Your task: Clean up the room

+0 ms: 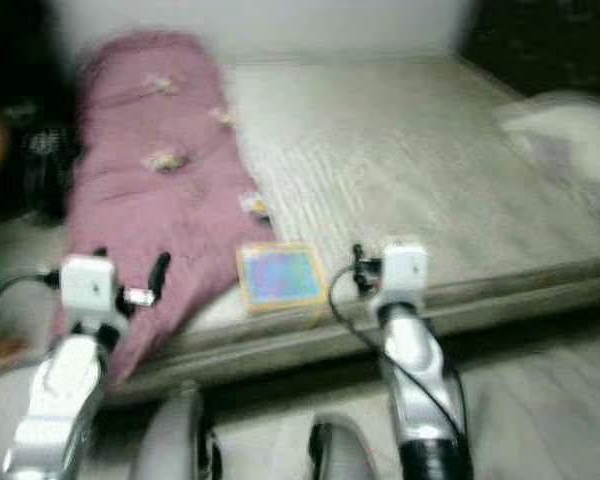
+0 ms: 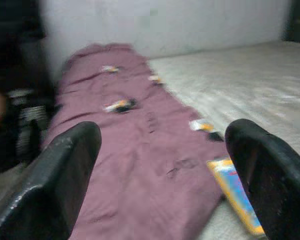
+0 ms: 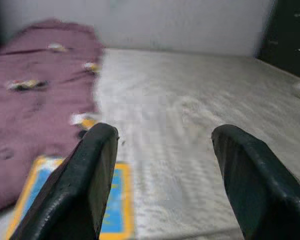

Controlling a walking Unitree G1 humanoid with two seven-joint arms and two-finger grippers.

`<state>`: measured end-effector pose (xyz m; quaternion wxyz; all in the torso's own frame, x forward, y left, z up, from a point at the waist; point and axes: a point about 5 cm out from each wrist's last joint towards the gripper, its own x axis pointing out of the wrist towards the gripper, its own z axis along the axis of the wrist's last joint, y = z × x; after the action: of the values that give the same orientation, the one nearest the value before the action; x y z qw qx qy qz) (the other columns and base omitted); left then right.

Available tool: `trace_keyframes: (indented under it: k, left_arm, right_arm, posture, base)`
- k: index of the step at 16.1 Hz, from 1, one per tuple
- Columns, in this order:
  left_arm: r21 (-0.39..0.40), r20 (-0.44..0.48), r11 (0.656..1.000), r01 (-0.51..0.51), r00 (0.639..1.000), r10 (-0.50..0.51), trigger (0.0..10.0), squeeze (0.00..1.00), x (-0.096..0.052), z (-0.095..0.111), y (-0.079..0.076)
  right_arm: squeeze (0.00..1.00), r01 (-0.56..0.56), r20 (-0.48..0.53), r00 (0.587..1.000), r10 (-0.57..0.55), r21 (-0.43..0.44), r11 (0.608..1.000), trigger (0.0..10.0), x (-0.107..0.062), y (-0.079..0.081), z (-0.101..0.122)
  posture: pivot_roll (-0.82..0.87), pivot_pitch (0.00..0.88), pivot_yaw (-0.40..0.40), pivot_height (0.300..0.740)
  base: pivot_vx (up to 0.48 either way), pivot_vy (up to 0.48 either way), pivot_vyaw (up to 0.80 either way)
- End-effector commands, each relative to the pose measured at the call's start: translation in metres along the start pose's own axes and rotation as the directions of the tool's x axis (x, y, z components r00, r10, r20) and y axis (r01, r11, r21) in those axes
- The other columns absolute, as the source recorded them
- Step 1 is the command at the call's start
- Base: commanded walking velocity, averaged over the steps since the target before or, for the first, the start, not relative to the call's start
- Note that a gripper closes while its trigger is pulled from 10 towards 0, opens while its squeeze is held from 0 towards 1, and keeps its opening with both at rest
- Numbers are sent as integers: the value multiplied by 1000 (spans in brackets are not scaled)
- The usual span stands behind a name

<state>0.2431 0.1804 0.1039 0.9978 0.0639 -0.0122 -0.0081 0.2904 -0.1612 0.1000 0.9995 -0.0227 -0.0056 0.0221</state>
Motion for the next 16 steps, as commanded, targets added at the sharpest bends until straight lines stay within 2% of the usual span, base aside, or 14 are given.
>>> trace_keyframes:
  k: [1, 6, 10, 13, 16]
  left_arm:
    - [8, -59, 1000, 1, 998, -1, 10000, 0, -3, -11, -1]
    - [-16, -43, 1000, 8, 999, -9, 10000, 0, 1, -9, -3]
    - [-26, -35, 1000, 7, 999, -8, 10000, 0, -2, -7, -5]
    - [-29, -49, 999, 16, 999, -17, 10000, 0, -3, -10, -1]
    - [-31, -56, 999, 26, 998, -28, 10000, 0, -6, -9, -2]
  right_arm:
    - [0, -11, -13, 1000, 11, 6, 1000, 10000, -1, 2, -2]
    - [0, -44, -7, 999, 44, -14, 999, 10000, 3, 4, 0]
    - [0, -143, 13, 989, 144, -47, 989, 10000, 5, 14, 4]
    - [0, -117, -7, 993, 117, -35, 992, 10000, 1, 16, -3]
    - [0, -137, -22, 990, 137, -24, 990, 10000, -3, 21, -4]
  posture:
    - [13, 36, -23, 635]
    - [8, 20, -46, 635]
    - [17, 68, -42, 635]
    - [15, 80, -33, 635]
    - [10, 114, -42, 635]
  base:
    - [0, 0, 0]
    - [0, 0, 0]
    - [0, 0, 0]
    - [0, 0, 448]
    - [85, 0, 0]
